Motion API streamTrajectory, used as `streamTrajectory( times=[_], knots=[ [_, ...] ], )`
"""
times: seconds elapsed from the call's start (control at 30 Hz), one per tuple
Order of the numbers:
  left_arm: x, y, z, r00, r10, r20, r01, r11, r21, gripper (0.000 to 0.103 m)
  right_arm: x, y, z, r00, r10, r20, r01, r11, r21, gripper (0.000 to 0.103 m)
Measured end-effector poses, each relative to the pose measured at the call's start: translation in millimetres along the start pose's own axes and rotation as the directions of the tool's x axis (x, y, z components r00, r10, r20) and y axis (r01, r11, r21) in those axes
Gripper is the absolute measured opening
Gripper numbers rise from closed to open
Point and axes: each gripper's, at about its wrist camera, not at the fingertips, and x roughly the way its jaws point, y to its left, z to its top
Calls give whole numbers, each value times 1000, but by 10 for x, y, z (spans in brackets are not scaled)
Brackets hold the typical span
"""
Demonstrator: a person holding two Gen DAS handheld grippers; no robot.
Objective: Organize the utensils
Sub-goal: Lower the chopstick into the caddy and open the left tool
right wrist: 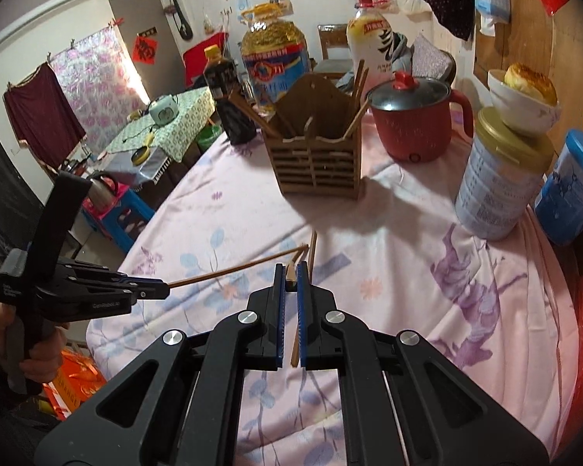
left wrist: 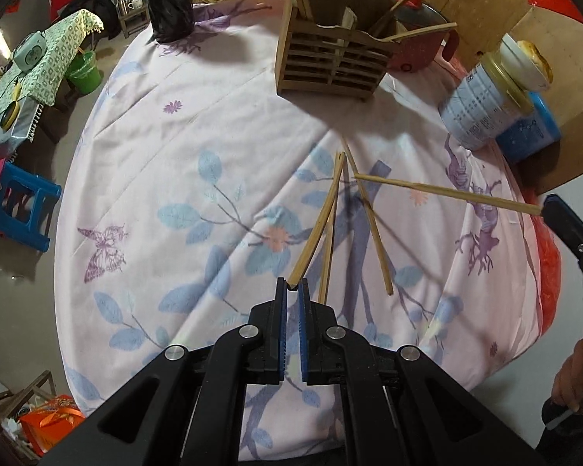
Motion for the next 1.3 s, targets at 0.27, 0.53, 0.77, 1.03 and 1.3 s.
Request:
streamTrajectory(
  times=[0.27, 0.53, 0.77, 1.03, 1.3],
  knots=[
    [-139, -6, 365, 998, -13, 64, 13, 1000, 3, 6, 42, -83, 164, 1000, -9, 7, 8, 1000, 6, 7],
    [-311, -113, 926, 988, -45, 148, 43, 999, 15, 6, -24, -138, 355, 998, -32, 48, 32, 999, 10, 7],
    [-401, -319, 1345, 958, -120, 262, 110, 992, 55, 6, -33, -296, 476, 996, -54, 73, 49, 997, 65, 7],
    [-377, -566, 1563, 939, -135, 318, 101, 987, 121, 6, -23, -417, 643, 992, -63, 110, 53, 994, 99, 6],
    [-624, -643, 1675, 926, -159, 342, 117, 983, 140, 5, -109, -446, 883, 988, -64, 138, 54, 996, 73, 6]
  ],
)
